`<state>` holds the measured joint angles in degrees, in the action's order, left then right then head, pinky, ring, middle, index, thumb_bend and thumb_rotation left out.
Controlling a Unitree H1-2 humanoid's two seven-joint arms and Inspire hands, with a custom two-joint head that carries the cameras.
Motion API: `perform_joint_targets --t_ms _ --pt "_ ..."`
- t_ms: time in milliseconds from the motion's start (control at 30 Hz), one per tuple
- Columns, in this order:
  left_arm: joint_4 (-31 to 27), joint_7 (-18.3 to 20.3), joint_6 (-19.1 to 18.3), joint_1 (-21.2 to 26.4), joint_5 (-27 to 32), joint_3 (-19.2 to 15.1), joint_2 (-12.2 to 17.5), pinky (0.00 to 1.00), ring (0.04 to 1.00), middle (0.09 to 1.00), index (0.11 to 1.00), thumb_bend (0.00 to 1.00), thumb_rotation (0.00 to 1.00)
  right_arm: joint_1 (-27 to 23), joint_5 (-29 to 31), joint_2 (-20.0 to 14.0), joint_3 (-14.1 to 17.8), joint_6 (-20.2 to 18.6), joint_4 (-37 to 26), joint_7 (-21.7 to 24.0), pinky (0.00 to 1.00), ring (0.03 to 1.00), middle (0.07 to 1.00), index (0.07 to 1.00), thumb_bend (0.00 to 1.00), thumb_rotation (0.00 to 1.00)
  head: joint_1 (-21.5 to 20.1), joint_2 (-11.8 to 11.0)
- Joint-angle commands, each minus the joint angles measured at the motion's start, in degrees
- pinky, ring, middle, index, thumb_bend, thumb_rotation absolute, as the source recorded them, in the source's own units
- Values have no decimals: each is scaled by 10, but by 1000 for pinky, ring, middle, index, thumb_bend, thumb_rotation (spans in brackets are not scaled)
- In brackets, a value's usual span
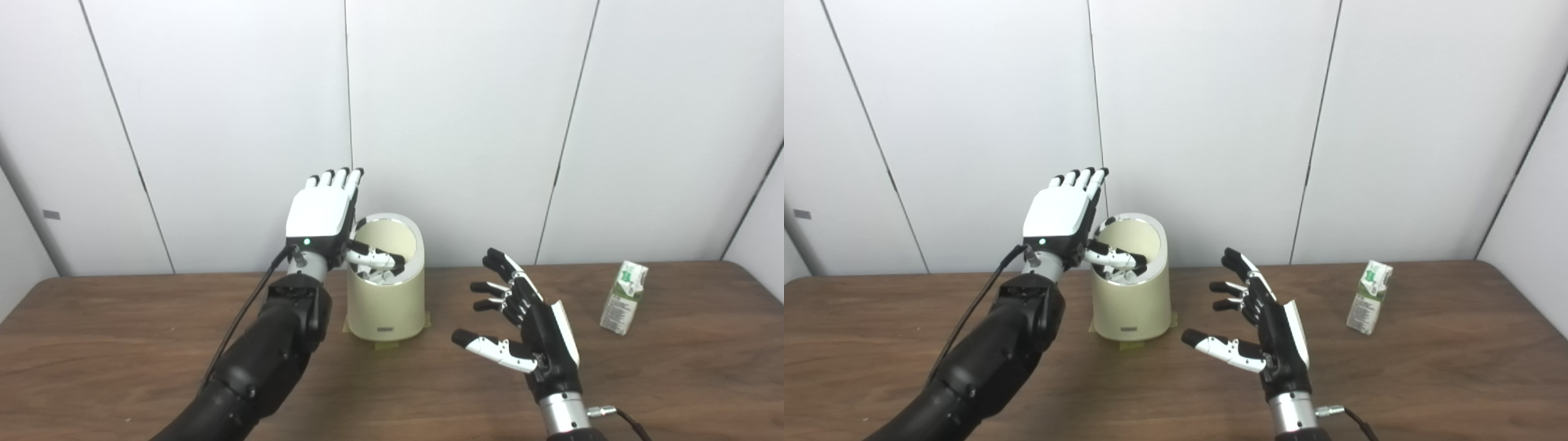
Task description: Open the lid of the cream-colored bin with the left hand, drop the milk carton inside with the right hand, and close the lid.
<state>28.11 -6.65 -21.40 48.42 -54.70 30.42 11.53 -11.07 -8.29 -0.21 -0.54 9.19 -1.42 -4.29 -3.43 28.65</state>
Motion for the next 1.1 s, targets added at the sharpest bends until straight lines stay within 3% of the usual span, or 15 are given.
perform_joint_targets --t_ms 0,200,700,1067 --pt "2 0 -7 14 -18 -3 19 1000 1000 1000 1000 1000 217 -16 4 -3 1 9 -24 3 601 734 874 872 771 299 2 2" --pt "-8 16 -18 30 -21 -11 28 1000 1000 1000 1000 1000 270 -15 3 -11 0 12 -19 4 604 738 876 875 769 316 10 4" --pt "-26 33 -2 39 -1 -46 45 1000 1000 1000 1000 1000 268 -14 16 -10 0 -9 -28 11 629 746 877 872 776 298 12 7" --pt "-25 41 11 24 -18 -15 39 1000 1000 1000 1000 1000 290 -15 15 -5 -2 -9 -29 10 624 746 879 872 782 303 11 11"
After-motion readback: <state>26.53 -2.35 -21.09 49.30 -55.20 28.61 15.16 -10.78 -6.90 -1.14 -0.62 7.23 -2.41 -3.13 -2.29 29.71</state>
